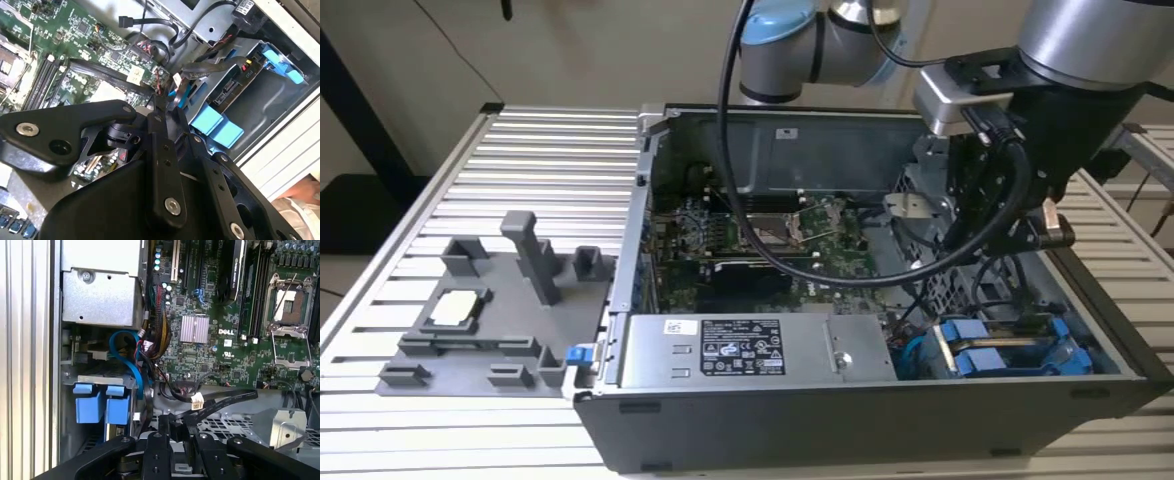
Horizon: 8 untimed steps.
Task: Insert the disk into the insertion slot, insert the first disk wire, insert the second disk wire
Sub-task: 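Insert the second disk wire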
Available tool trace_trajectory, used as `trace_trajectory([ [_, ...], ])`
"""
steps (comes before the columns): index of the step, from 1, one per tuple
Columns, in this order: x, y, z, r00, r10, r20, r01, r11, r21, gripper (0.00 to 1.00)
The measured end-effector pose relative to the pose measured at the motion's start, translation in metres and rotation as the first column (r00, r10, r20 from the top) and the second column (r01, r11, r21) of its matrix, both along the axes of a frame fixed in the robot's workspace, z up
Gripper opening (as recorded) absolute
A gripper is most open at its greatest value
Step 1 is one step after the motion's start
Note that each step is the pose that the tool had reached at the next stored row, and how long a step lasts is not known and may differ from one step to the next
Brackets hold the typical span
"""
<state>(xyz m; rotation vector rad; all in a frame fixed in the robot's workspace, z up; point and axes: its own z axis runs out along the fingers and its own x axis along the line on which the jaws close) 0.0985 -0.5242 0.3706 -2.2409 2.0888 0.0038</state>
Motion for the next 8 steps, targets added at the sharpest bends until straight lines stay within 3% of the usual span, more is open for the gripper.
trace_trajectory([
  [4, 0.0, 0.0, 0.0, 1.0, 0.0, 0.0, 0.0, 1.0, 0.0, 0.27],
  [6, 0.0, 0.0, 0.0, 1.0, 0.0, 0.0, 0.0, 1.0, 0.0, 0.18],
  [8, 0.0, 0.0, 0.0, 1.0, 0.0, 0.0, 0.0, 1.0, 0.0, 0.18],
])
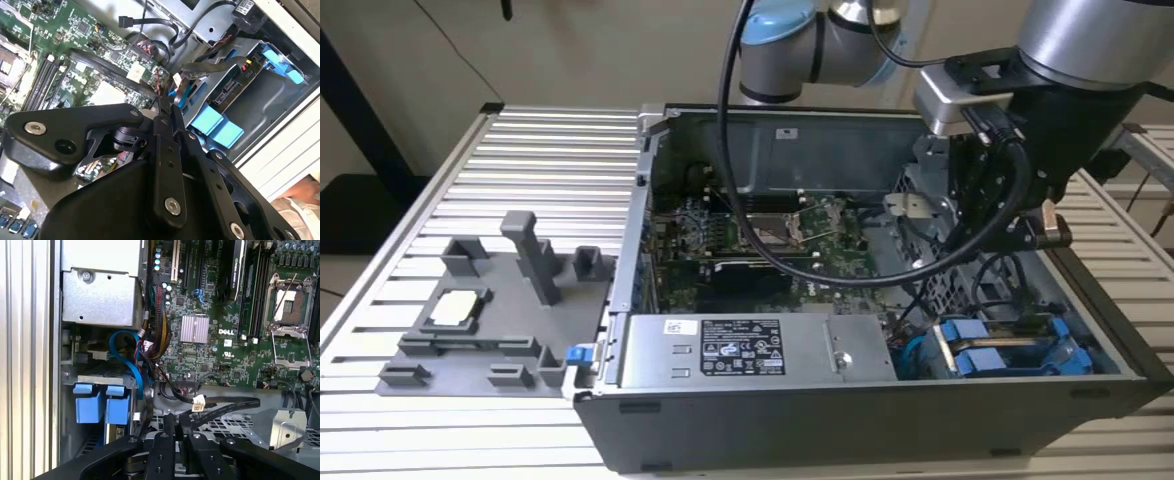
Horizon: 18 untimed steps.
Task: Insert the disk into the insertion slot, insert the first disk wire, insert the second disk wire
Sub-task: 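Insert the second disk wire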
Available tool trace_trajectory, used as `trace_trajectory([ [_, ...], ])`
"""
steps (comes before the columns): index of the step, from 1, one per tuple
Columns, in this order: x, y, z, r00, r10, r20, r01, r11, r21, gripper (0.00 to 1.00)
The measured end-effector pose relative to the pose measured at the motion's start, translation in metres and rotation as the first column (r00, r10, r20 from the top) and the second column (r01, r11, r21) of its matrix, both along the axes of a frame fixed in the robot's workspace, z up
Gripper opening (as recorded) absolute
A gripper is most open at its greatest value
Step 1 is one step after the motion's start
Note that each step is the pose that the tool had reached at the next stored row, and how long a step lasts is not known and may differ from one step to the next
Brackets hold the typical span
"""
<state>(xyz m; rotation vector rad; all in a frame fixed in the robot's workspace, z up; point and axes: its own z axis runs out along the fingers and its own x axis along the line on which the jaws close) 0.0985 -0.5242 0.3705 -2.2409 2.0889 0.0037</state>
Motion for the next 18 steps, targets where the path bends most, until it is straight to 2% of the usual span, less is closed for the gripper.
trace_trajectory([
  [1, 0.0, 0.0, 0.0, 1.0, 0.0, 0.0, 0.0, 1.0, 0.0, 0.16],
  [9, 0.0005, -0.0006, 0.0, 1.0, 0.0, -0.0002, 0.0, 1.0, -0.0001, 0.16],
  [11, 0.0025, -0.0032, -0.0001, 1.0, 0.0, -0.0026, 0.0, 1.0, -0.0001, 0.16],
  [15, 0.0091, -0.011, -0.0003, 0.9999, 0.0, -0.0123, 0.0, 1.0, 0.0, 0.16],
  [18, 0.0141, -0.0173, -0.0006, 0.9997, 0.0, -0.0248, 0.0, 1.0, -0.0001, 0.16],
])
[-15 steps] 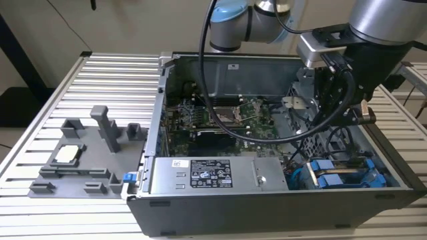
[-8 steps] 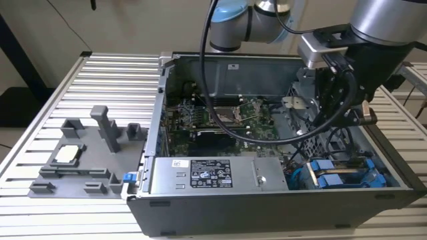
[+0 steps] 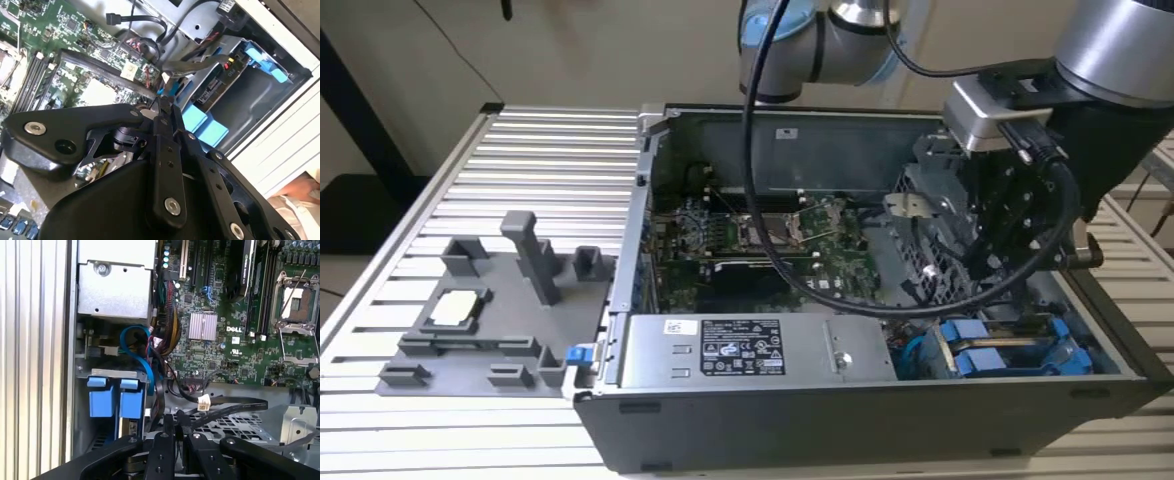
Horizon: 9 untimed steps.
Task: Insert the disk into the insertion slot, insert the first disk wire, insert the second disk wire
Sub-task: 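Insert the second disk wire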
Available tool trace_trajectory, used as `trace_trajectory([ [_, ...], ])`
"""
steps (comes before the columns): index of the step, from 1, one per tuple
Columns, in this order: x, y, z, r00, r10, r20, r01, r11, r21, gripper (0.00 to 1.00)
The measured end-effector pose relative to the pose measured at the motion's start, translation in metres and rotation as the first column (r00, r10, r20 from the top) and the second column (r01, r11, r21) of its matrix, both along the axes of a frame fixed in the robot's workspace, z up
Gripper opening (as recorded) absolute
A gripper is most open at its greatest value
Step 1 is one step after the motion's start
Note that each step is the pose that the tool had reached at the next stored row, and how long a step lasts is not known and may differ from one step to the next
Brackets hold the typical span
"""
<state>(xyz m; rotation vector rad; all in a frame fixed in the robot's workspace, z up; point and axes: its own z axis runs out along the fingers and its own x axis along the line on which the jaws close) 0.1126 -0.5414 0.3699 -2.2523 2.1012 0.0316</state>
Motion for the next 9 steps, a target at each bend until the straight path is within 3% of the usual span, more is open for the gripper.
trace_trajectory([
  [3, 0.0056, -0.0048, -0.0004, 0.9998, 0.0, -0.0219, 0.0, 1.0, 0.0, 0.16],
  [9, 0.0172, -0.0121, -0.0014, 0.9965, 0.0, -0.0841, 0.0, 1.0, 0.0, 0.16],
])
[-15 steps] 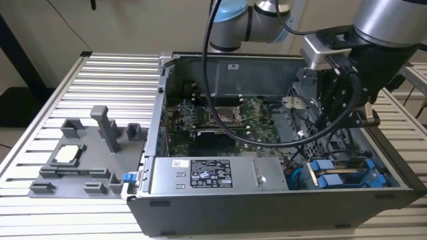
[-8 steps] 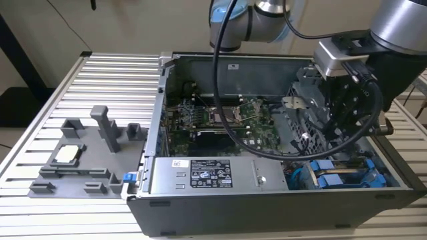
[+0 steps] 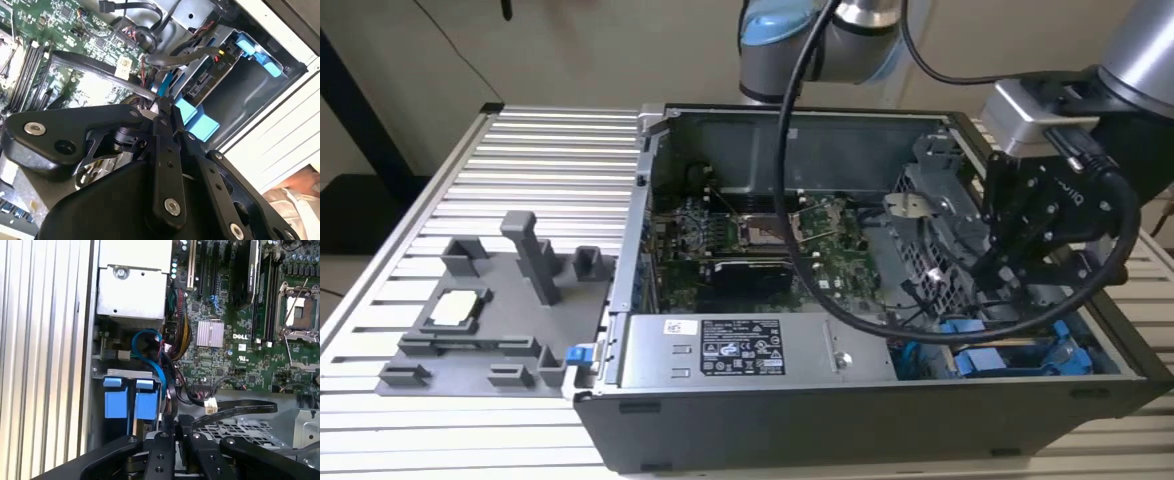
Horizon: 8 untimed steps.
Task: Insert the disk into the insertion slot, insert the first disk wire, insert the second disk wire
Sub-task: 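Insert the second disk wire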
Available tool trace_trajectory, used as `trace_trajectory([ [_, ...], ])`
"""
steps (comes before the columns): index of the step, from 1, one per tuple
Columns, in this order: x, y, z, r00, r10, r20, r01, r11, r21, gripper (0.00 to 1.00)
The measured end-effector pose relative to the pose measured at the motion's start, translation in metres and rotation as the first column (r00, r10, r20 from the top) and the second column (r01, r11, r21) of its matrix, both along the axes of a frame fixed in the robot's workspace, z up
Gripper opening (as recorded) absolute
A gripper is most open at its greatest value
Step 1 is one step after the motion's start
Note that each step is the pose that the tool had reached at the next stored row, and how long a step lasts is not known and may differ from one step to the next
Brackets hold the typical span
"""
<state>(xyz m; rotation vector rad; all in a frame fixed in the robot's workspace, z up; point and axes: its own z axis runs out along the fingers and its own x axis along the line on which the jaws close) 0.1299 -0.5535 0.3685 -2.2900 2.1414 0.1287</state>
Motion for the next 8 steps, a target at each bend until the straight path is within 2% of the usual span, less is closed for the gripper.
trace_trajectory([
  [1, 0.0019, -0.001, -0.0002, 1.0, 0.0, -0.0077, 0.0, 1.0, 0.0001, 0.16],
  [3, 0.0056, -0.003, -0.0004, 0.9999, 0.0, -0.0171, 0.0, 1.0, 0.0001, 0.16],
  [8, 0.0131, -0.0081, -0.0008, 0.9995, 0.0, -0.0316, 0.0, 1.0, 0.0004, 0.16],
])
